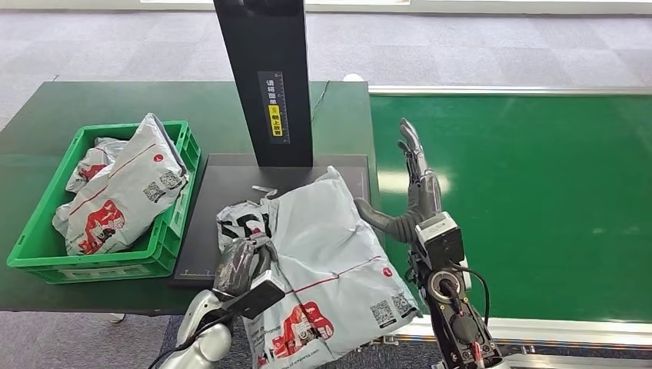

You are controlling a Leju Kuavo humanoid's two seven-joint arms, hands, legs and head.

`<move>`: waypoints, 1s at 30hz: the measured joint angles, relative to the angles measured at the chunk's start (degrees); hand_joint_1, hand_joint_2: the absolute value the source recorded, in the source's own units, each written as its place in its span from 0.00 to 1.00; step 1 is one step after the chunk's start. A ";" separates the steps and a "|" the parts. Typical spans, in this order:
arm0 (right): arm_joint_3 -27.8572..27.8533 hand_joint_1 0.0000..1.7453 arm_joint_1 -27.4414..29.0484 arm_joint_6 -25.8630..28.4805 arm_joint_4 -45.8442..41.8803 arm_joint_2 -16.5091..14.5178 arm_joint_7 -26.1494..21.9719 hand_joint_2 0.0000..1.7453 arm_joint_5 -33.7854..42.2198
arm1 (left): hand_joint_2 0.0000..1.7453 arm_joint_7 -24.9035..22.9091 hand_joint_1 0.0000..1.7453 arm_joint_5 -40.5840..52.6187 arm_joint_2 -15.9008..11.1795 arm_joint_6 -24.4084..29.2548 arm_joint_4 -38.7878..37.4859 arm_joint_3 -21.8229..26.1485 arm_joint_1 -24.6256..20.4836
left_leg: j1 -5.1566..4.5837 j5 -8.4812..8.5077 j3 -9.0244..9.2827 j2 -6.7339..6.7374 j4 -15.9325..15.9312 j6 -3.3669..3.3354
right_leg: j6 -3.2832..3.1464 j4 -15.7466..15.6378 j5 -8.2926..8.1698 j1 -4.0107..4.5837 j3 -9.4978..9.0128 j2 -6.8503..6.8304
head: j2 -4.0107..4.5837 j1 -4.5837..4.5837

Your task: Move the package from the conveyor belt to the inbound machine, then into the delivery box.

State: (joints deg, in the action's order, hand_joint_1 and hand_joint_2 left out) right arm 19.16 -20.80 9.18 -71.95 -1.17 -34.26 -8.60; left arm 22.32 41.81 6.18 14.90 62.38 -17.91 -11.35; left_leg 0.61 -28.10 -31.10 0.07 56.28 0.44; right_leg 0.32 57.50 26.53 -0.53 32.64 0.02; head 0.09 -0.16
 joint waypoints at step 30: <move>-1.69 0.00 6.54 2.89 -3.68 4.04 -2.68 1.00 2.05 | 1.00 -0.14 1.00 12.81 -10.22 19.66 28.55 7.15 -5.85 | 0.01 0.01 -0.16 0.01 0.00 0.01 | 0.00 0.01 0.00 0.01 0.17 0.01 | 0.00 -0.01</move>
State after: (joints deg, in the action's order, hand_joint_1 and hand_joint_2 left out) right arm 17.47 -14.26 12.07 -75.63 2.87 -36.94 -6.55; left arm 22.18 54.63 -4.04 34.56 90.92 -10.76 -17.20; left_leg 0.63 -28.09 -31.26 0.08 56.28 0.45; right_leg 0.31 57.51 26.53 -0.52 32.81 0.03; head 0.09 -0.16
